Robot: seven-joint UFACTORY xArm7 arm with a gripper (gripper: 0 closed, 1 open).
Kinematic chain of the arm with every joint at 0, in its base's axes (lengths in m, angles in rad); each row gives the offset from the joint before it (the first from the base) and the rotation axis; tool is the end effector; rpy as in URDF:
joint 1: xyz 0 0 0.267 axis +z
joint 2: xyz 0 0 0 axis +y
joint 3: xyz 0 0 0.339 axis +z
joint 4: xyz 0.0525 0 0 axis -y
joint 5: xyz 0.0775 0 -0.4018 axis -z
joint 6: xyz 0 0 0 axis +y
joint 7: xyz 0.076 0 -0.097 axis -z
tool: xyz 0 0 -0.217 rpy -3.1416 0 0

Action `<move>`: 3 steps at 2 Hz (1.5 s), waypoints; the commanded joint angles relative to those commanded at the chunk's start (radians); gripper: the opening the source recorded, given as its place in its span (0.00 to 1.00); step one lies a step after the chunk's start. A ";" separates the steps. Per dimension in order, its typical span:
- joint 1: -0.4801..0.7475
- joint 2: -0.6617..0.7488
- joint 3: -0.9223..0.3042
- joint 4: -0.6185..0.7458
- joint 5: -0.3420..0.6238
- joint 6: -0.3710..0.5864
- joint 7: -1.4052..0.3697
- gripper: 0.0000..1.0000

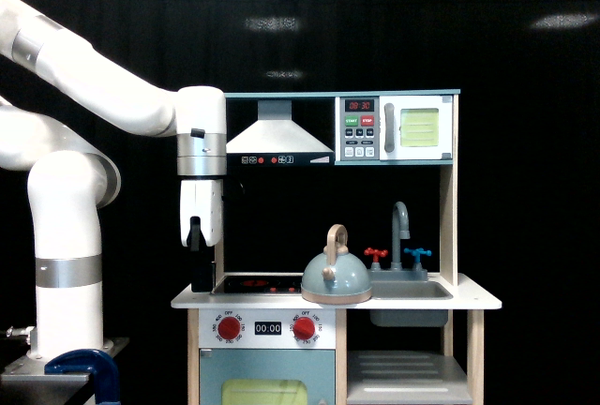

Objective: Place the teapot on the stove

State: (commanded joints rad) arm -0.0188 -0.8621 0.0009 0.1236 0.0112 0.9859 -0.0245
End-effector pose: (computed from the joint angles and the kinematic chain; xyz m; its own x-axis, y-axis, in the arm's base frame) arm 0.2305 -0.0019 0.0562 1.0000 0.0001 0.0000 0.0001 -1.0000 -0.0086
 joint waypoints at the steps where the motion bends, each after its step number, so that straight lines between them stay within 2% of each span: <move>1: 0.023 0.131 -0.026 0.046 -0.032 -0.086 -0.107 1.00; 2: 0.044 0.162 -0.195 0.083 -0.063 -0.162 -0.413 1.00; 3: 0.228 0.117 -0.326 0.149 0.044 -0.141 -0.728 1.00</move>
State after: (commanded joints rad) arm 0.2095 -0.7446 -0.3255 0.2726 0.0557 0.8452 -0.7529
